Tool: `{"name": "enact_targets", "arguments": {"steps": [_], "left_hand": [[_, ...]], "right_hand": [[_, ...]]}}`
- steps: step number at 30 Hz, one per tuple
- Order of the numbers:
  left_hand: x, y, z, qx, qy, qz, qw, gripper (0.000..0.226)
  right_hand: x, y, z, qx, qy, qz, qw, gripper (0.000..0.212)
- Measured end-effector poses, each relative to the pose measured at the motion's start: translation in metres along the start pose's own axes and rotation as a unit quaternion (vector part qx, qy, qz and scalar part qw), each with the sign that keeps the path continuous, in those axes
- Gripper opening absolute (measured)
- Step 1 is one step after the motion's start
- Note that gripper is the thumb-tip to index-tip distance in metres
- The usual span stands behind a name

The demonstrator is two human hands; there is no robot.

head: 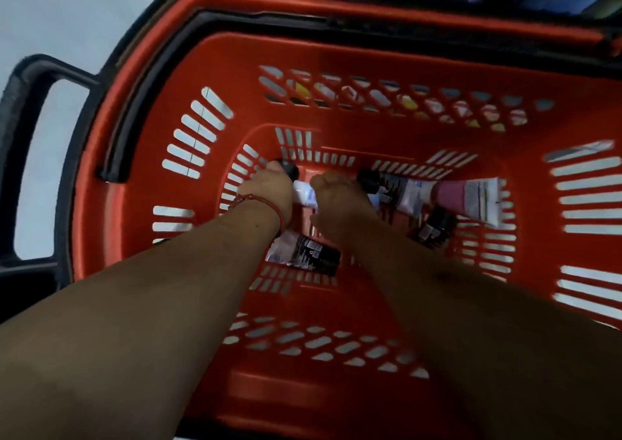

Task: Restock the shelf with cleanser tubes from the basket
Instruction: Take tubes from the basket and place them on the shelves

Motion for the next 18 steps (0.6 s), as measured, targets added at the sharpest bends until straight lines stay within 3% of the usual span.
{"name": "enact_targets", "arguments": {"steps": [3,7,11,14,18], "left_hand": [[-0.009,0.007,0.001,-0.002,-0.036,-0.001,0.999,0.053],[-0.007,-0.002,0.007,-0.006,-0.071,0.053,0.996,0.066],[0.022,-0.029,0.01,-0.041,-0.085,0.055,0.994,0.066],[0.056,-0.059,0.011,-0.082,-0.112,0.045,0.989,0.065],[0.118,-0.109,0.01,-0.162,-0.147,0.016,0.976,0.051]], "right_hand": [[-0.012,0.012,-0.005,-0.037,-0.004,0.006,0.999,0.054],[-0.014,0.006,-0.009,-0.096,0.086,0.006,0.992,0.066],[0.01,-0.026,-0.014,-0.134,0.159,-0.037,0.977,0.055],[0.056,-0.059,-0.014,-0.134,0.235,-0.105,0.957,0.04],[0.137,-0.109,-0.001,-0.091,0.294,-0.199,0.93,0.043]]}}
Point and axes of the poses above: each hand's wrist, its own y-axis towards the middle knuckle, its own x-axis out of the back of the hand, z = x × y, the point moved 2 cm from there along y, towards the middle knuckle, and after that the axes turned 5 degrees about x, right-handed, at the moved point
